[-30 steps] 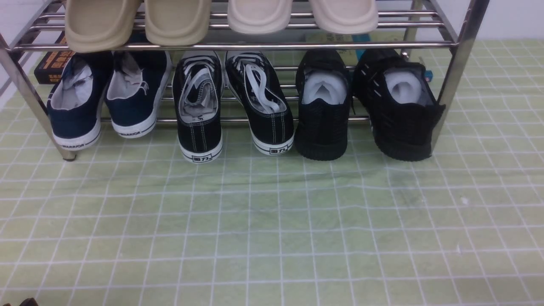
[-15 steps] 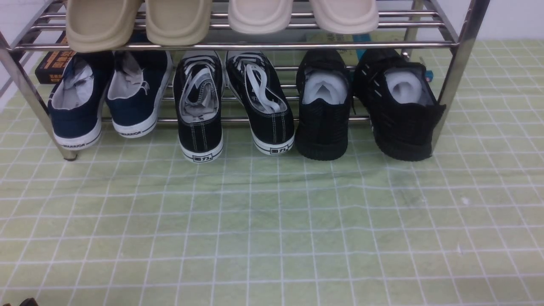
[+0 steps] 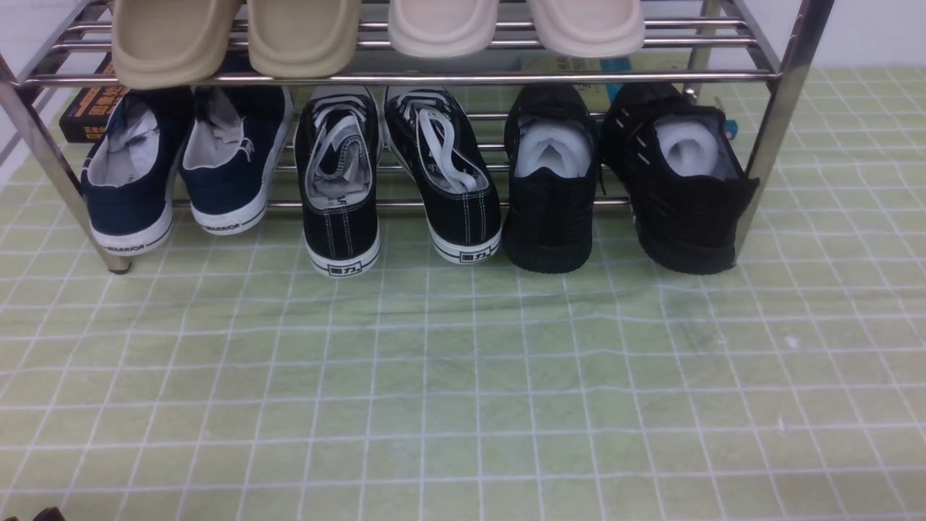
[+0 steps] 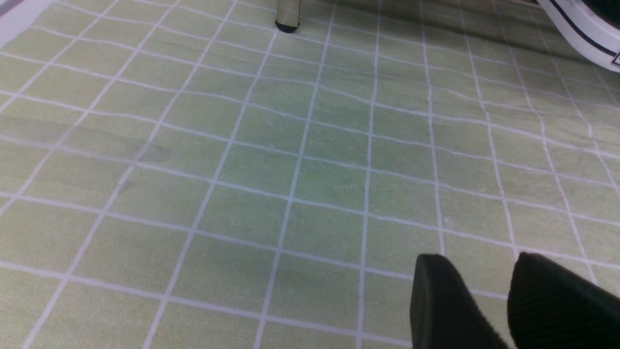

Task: Take the shoes off the shelf with your hand from the green coffee tablecloth.

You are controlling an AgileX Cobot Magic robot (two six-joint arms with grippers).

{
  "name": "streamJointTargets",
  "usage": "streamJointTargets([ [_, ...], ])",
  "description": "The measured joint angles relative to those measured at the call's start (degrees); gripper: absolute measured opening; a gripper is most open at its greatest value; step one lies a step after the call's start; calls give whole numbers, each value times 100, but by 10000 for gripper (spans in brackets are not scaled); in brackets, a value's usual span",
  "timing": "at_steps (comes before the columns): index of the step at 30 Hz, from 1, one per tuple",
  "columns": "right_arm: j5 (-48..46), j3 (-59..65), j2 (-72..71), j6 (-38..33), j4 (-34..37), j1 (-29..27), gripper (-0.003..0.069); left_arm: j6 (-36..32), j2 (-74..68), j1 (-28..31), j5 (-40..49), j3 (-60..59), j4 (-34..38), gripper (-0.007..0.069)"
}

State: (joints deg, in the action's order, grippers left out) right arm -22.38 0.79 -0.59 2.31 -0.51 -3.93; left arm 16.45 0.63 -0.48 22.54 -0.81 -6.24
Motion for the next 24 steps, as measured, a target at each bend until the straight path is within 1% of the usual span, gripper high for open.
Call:
streamJointTargets([
  [1,17,0,0,36,51,0,240,0,0,0,0,0,0,242],
  [3,76,0,0,373,585,0,240,0,0,0,0,0,0,242],
  [4,82,0,0,419,754,0,240,0,0,0,0,0,0,242],
  [5,118,18,0,887,1487,0,240,0,0,0,0,0,0,242],
  [6,144,30,0,1130,1954,0,240,0,0,0,0,0,0,242],
  [7,157,36,0,1310,2391,0,240,0,0,0,0,0,0,242],
  [8,157,49,0,1420,2636,0,240,0,0,0,0,0,0,242],
  [9,157,54,0,1592,3129,0,240,0,0,0,0,0,0,242],
  [10,157,54,0,1651,3414,0,240,0,0,0,0,0,0,242],
  [12,183,54,0,1680,3790,0,240,0,0,0,0,0,0,242],
  [15,244,54,0,1695,4033,0,240,0,0,0,0,0,0,242],
  [18,217,-34,0,1413,4138,0,239,0,0,0,0,0,0,242],
  [20,213,-386,0,950,4143,0,218,0,0,0,0,0,0,242],
  [22,232,-831,59,466,4124,0,178,0,0,0,0,0,0,242],
  [24,206,-1648,419,-275,4003,0,83,0,0,0,0,0,0,242],
])
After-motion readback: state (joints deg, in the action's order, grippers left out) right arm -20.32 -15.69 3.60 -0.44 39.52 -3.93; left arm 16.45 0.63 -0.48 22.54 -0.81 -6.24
